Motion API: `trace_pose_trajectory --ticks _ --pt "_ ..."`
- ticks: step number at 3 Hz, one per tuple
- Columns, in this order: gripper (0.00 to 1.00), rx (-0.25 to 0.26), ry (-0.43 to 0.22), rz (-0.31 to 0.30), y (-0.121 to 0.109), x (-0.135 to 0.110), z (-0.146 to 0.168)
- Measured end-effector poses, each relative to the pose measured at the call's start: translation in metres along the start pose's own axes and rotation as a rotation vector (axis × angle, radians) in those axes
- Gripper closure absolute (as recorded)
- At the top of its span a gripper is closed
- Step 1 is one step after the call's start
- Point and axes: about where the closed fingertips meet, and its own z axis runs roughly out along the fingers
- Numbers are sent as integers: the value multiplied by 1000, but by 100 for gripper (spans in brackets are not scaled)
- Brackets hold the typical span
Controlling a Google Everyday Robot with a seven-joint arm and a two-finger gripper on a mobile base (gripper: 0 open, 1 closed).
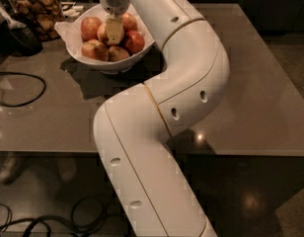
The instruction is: Pick apple from white bowl
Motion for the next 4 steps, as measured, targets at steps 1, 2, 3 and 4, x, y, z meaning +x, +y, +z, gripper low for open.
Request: trace_pose_trajectory --ticks 1,2,3,4 --pt "100 46 -8 -10 -7 -10 -11" --pt "100 61 -9 -3 -9 -16 -15" --pt "100 61 -8 8 -9 -15 -14" --pt "100 58 -6 12 -9 -15 -13"
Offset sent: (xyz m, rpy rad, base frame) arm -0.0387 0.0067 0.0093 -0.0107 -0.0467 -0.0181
